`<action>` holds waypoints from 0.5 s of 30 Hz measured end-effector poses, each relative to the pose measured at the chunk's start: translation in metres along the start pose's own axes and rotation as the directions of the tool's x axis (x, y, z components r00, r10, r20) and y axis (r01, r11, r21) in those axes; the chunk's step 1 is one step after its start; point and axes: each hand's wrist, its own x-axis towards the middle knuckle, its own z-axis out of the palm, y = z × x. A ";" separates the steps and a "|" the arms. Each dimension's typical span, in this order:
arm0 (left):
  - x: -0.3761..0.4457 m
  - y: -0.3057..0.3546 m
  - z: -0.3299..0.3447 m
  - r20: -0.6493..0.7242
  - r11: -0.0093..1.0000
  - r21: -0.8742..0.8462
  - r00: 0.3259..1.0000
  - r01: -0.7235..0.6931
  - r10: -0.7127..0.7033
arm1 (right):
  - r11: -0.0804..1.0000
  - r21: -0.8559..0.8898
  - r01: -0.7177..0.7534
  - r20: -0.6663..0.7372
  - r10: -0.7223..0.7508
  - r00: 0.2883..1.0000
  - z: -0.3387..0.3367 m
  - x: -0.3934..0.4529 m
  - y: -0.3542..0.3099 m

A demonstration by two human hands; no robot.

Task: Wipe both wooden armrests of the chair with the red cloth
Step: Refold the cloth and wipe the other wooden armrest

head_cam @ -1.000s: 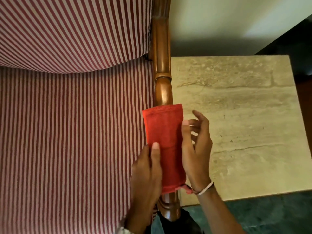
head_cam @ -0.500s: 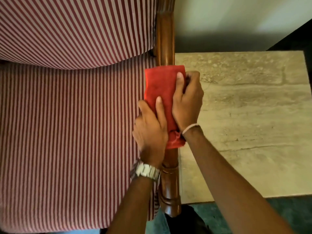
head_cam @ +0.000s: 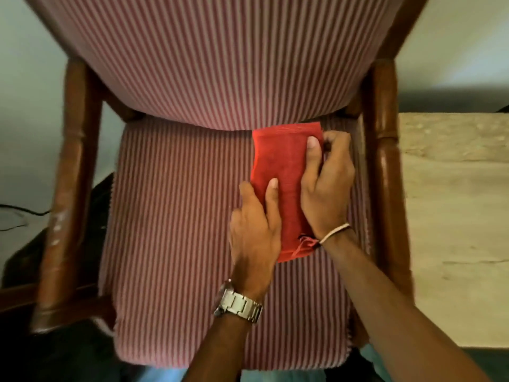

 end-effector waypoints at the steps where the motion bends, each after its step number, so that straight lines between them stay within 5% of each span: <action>1: 0.006 -0.015 -0.022 -0.019 1.000 0.007 1.000 0.008 -0.008 | 1.000 0.021 0.001 0.009 -0.001 1.000 0.017 -0.010 -0.019; 8: 0.034 -0.094 -0.171 -0.164 0.997 0.070 0.986 0.013 -0.001 | 0.976 0.218 0.015 0.032 -0.023 0.999 0.123 -0.071 -0.138; 15: 0.055 -0.170 -0.266 -0.263 0.924 0.347 0.962 0.161 -0.069 | 0.957 0.287 -0.032 0.329 -0.067 0.942 0.194 -0.116 -0.206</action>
